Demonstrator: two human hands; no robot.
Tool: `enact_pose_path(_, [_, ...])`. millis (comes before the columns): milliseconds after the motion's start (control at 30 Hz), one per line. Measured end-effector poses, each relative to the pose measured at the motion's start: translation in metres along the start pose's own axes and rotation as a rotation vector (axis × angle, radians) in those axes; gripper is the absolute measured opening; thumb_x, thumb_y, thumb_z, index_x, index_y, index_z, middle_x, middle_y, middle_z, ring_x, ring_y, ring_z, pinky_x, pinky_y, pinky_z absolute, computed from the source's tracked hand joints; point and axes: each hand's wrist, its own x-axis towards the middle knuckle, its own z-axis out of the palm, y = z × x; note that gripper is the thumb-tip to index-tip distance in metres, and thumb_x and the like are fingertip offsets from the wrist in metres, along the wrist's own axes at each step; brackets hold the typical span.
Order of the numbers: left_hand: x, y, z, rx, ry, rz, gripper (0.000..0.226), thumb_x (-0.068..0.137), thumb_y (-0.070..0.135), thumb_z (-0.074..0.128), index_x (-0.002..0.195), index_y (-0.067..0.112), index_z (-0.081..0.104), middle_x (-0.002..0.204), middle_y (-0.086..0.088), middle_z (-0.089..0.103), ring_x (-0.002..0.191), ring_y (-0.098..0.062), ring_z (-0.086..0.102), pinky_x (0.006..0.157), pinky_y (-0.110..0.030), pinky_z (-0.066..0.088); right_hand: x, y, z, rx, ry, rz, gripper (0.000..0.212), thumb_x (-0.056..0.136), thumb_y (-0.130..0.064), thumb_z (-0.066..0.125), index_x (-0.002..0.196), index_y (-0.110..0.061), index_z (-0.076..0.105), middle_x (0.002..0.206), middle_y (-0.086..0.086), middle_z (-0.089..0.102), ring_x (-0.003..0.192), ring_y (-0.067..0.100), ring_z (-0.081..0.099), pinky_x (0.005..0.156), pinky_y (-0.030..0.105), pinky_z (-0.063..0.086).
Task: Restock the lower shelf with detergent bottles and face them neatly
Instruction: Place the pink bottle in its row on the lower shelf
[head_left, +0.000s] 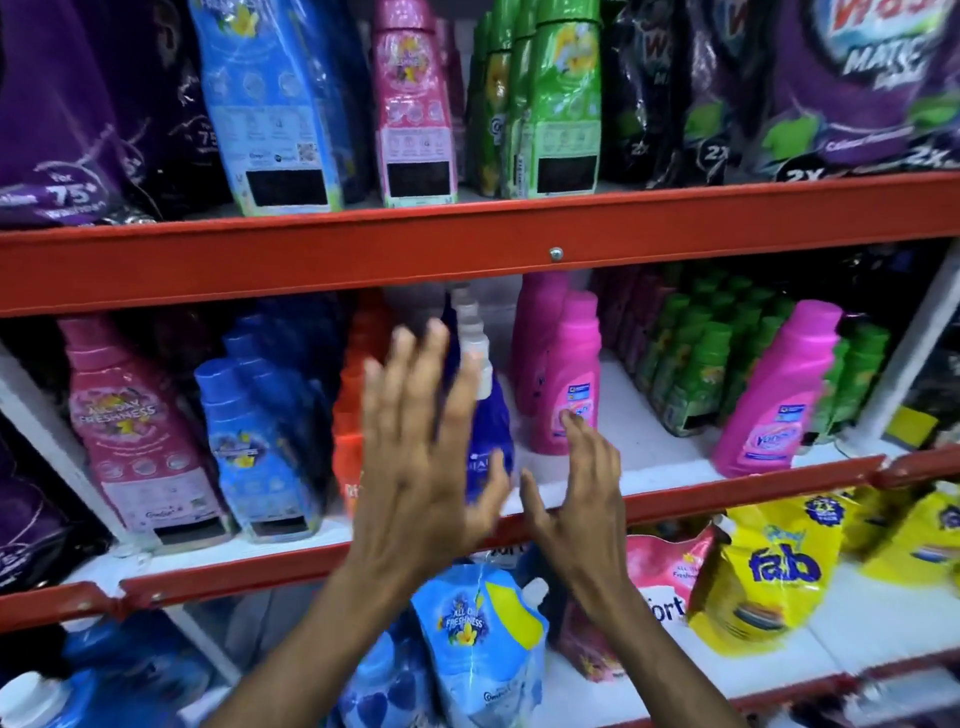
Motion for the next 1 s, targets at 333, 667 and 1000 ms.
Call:
enact_pose_path(333, [-0.073,0.06,0.085,-0.083,-0.759,0.009,0.093,0.071,0.035,0.077,0.151,0.004,0.04,0.157,-0.017,0.044,0.147,-0.039,0.04,0.115,-0.063,0.038,0.021,0.087,-0.073,-0.204,0.273,0.293,0.089,0.081,-0.031,0.07,0.152,0.003,0.029,0.16,0.026,0.031,0.149,0.042,0.026,0.125,0.046,0.018])
enact_pose_path(667, [-0.085,0.064,0.094,-0.016,-0.754,0.001,0.089,0.078,0.037,0.071,0.154,0.008,0.035,0.158,-0.011,0.044,0.15,-0.03,0.036,0.122,-0.045,0.01,0.055,0.153,-0.101,-0.152,0.261,0.538,0.1,0.078,-0.035,0.082,0.152,0.002,0.026,0.149,0.027,0.043,0.137,0.043,0.042,0.112,0.049,0.04])
enact_pose_path(1000, [-0.095,0.055,0.079,-0.057,-0.764,-0.066,0.083,0.086,0.034,0.062,0.158,0.012,0.027,0.165,-0.004,0.031,0.156,-0.022,0.021,0.126,-0.04,0.002,0.054,0.108,-0.091,-0.048,0.262,0.408,0.088,0.064,-0.037,0.091,0.134,-0.001,0.05,0.124,0.02,0.059,0.116,0.037,0.056,0.101,0.045,0.047])
